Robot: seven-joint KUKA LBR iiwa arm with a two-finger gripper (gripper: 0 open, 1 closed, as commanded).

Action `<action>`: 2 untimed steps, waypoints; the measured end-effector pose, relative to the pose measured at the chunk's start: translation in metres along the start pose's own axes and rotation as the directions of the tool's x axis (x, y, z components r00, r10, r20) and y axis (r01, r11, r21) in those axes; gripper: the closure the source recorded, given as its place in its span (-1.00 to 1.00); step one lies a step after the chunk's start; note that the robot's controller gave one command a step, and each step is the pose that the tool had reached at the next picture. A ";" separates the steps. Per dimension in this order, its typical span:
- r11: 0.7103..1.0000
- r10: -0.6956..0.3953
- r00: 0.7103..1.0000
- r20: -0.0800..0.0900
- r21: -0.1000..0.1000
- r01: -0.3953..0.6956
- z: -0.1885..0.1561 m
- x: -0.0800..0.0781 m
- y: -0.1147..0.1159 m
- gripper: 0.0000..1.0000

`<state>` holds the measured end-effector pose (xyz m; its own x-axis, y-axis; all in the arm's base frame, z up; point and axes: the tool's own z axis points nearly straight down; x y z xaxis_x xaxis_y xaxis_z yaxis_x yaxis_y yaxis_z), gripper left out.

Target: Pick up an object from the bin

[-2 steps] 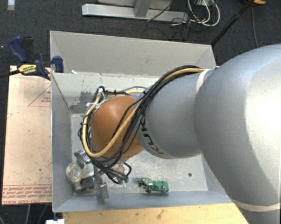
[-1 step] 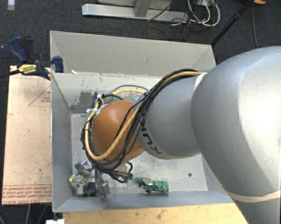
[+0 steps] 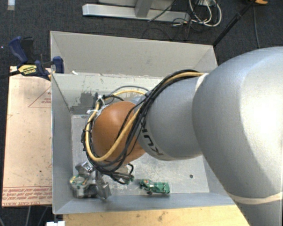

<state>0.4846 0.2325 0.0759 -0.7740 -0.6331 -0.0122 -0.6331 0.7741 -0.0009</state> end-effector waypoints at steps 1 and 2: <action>1.000 0.001 1.000 -0.001 -0.001 -0.001 -0.004 0.001 0.000 1.00; 1.000 0.002 1.000 0.008 0.001 -0.002 -0.027 -0.002 -0.001 1.00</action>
Offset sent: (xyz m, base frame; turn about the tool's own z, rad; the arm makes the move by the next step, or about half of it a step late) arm 0.0001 0.0001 0.0964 0.0000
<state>0.4862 0.2329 0.1025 -0.7753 -0.6312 -0.0197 -0.6313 0.7755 -0.0016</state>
